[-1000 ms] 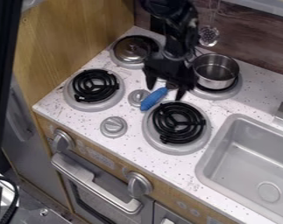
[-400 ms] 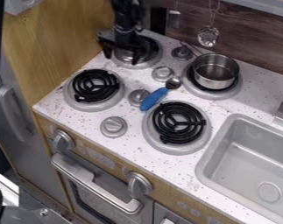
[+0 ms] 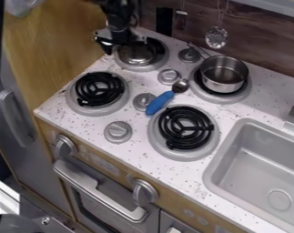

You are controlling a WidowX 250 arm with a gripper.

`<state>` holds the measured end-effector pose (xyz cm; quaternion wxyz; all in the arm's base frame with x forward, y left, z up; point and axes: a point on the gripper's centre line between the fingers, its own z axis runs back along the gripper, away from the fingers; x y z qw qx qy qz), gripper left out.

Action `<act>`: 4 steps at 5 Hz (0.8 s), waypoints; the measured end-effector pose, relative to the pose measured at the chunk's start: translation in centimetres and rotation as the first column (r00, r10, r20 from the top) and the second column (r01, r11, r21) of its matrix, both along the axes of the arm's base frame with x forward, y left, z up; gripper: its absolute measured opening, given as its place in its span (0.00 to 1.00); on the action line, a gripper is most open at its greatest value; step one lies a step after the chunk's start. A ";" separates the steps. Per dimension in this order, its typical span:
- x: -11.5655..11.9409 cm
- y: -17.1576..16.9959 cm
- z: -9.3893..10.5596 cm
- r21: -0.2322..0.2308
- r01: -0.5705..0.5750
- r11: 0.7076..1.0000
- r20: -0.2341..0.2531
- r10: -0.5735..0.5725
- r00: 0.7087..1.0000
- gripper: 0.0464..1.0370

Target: Move the lid to the upper left burner

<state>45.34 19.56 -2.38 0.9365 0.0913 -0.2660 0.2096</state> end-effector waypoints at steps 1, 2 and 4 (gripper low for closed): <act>1.8 0.1 -0.9 0.011 0.033 0.999 0.072 -0.034 0.997 0.96; 3.2 1.1 -1.6 0.032 0.001 0.999 0.092 -0.003 0.996 0.96; 5.6 1.8 -1.8 0.034 -0.008 0.999 0.126 0.004 0.992 0.96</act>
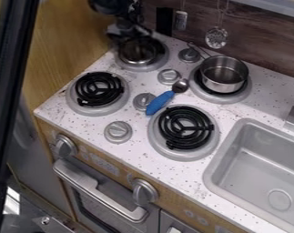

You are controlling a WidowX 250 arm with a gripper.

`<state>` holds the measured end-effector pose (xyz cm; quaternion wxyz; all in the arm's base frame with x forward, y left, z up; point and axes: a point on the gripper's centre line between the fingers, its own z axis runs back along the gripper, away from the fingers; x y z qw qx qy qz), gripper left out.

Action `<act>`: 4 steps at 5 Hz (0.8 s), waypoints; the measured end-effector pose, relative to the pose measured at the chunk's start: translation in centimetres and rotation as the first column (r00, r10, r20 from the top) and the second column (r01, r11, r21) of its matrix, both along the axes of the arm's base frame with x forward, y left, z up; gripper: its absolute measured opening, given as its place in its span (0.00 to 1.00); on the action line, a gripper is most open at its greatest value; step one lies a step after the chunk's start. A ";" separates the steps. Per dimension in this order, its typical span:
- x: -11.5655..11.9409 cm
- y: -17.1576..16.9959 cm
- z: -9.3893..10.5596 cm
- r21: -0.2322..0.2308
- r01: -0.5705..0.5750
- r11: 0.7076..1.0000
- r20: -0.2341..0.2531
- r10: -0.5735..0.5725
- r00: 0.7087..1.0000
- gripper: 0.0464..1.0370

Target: Move the lid to the upper left burner

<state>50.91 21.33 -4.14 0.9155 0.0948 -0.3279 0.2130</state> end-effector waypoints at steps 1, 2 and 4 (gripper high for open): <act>0.6 -0.2 -0.5 -0.008 0.011 1.000 -0.011 -0.011 1.000 0.96; 0.6 -0.2 -0.5 -0.009 0.014 1.000 -0.026 -0.014 1.000 0.91; 1.1 -1.1 -0.6 0.004 0.027 1.000 -0.021 -0.027 0.999 0.33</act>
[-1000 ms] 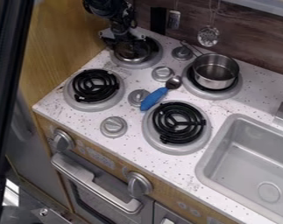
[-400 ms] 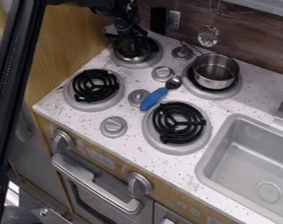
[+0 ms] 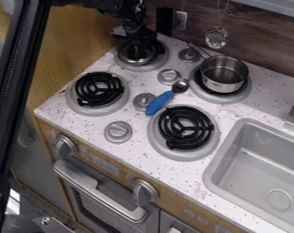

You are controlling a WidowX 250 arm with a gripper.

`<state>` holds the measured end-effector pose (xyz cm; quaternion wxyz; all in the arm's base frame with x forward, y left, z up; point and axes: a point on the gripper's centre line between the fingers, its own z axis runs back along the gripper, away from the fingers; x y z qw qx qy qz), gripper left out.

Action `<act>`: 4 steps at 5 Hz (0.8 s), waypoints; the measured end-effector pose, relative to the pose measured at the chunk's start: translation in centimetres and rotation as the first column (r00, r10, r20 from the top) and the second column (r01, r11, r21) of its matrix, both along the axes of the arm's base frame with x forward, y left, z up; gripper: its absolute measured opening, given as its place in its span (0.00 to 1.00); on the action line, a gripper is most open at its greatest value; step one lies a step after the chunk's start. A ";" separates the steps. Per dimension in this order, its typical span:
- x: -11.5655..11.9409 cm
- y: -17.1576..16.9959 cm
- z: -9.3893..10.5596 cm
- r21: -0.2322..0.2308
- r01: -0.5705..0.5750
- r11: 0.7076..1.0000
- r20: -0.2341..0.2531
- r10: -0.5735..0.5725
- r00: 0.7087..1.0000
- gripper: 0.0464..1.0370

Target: Move the lid to the upper left burner

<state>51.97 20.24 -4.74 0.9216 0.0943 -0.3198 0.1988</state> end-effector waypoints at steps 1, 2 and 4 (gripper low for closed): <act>-0.3 -0.6 -0.3 0.003 0.021 1.000 0.004 -0.021 1.000 0.21; -1.0 -2.4 0.2 0.019 0.060 0.998 0.003 -0.061 0.998 0.21; -3.5 -11.5 3.5 0.058 0.200 0.978 -0.042 -0.198 0.979 0.21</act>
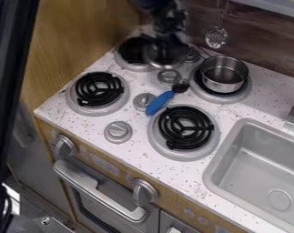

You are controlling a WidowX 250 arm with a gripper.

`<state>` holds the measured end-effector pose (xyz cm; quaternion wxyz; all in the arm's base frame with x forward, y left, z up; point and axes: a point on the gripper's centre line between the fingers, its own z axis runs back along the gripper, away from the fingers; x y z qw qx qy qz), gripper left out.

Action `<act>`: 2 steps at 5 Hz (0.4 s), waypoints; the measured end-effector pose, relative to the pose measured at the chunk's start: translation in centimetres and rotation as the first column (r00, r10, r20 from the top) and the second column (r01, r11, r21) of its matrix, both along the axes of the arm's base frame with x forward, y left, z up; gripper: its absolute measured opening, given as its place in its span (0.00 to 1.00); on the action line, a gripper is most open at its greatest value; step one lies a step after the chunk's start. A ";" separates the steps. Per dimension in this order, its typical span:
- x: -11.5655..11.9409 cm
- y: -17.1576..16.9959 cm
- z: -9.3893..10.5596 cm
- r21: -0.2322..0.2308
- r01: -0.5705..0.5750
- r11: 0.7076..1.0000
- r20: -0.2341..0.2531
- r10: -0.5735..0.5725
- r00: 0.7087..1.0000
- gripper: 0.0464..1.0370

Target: Move the lid to the upper left burner

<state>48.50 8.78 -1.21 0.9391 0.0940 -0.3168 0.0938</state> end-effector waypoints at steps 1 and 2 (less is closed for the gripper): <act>-2.2 -3.8 -2.3 -0.036 0.050 0.998 -0.084 -0.053 0.995 0.21; -4.1 -6.0 -4.0 -0.065 0.069 0.996 -0.153 -0.078 0.985 0.21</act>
